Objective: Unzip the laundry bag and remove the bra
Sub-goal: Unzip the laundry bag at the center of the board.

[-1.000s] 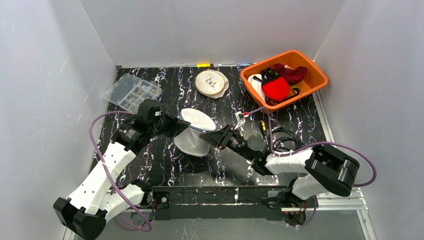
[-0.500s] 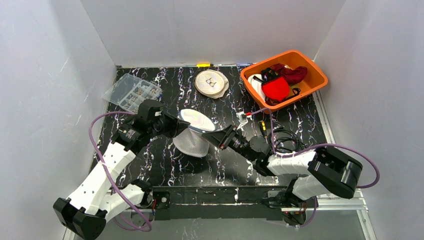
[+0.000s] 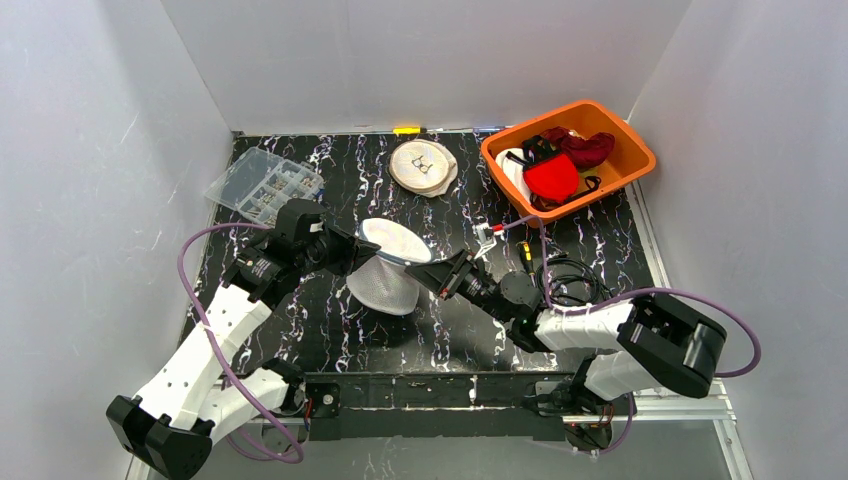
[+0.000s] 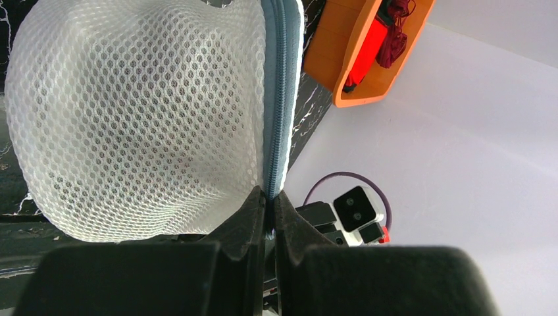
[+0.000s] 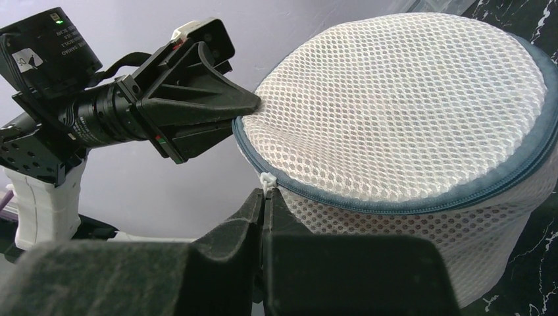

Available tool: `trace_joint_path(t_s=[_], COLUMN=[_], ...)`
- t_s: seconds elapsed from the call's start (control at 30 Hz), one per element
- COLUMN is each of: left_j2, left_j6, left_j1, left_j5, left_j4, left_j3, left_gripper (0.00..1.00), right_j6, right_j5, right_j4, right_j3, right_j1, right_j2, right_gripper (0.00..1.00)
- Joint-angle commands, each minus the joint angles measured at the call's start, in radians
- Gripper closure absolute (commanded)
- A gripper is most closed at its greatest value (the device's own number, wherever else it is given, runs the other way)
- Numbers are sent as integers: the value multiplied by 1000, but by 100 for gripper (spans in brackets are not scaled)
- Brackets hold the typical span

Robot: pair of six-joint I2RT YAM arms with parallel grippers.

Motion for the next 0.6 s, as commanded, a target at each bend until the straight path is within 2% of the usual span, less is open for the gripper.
trace_joint_path(t_s=[0.0,0.07,0.13,0.33,0.5,0.57], left_j2=[-33,-35,-35,-7,75,120], left_j6=[-7,-5,1,70,170,255], left_j1=[5,4,4,4,4,4], left_j5=[-12,-13,-13,61,187,265], left_j4=[4,4,6,103,227,290], left_j3=[28,27,25,-26,-67,-77], left_gripper=[100,100,100,100,100,100], right_j6=[-39,-53,-77,-243,-364,-418], right_j5=[20,21,21,76,156,163], right_j4=[29,-2,-77,-534,-848,-957], right_j3=[-14,-13,-5,54,75,78], right_j1=[-4,-4,-4,-5,-4,-5], right_j2=[-44,-59,-83,-241,-379,-430], right_gripper=[94,99,99,99,99,99])
